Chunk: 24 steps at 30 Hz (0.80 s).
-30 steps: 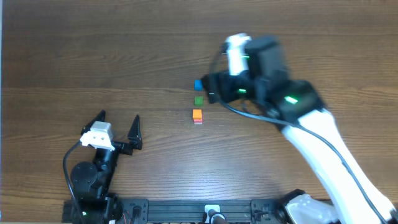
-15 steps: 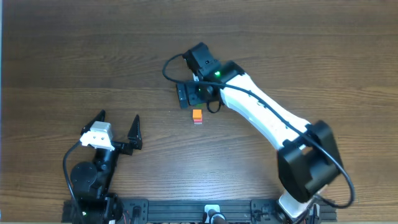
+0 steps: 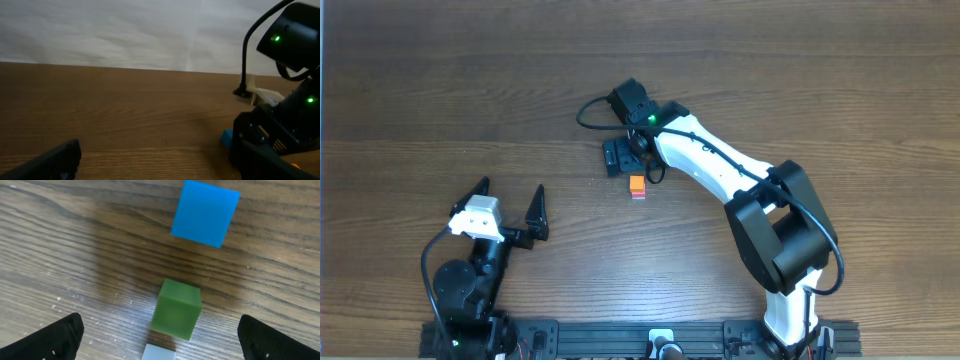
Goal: Stack Cubes
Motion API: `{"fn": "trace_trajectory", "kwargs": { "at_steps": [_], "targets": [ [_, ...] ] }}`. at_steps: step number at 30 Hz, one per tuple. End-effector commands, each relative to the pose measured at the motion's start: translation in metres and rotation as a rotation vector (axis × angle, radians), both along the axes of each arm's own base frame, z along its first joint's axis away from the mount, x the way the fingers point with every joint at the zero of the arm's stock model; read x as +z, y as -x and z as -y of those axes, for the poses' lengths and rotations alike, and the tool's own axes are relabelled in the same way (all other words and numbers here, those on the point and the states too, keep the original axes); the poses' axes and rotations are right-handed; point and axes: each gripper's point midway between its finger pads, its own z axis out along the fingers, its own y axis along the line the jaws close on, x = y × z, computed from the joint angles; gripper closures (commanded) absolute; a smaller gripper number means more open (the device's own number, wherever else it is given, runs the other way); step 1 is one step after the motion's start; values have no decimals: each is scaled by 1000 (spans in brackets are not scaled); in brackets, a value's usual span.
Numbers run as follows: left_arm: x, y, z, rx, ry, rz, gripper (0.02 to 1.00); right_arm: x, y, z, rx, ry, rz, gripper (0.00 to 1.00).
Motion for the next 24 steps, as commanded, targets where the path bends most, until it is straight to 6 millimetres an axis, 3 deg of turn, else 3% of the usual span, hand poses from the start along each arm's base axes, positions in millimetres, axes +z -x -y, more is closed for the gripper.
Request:
{"fn": "trace_trajectory", "kwargs": {
  "at_steps": [1,14,24],
  "targets": [
    [-2,0,1,-4,-14,2,18,2,-11,4,-57,17,22,9],
    [-2,0,1,-4,-14,2,18,12,-15,11,-114,69,16,14],
    [-2,0,1,-4,-14,1,18,-2,-20,8,-113,111,-40,27]
  ]
}}
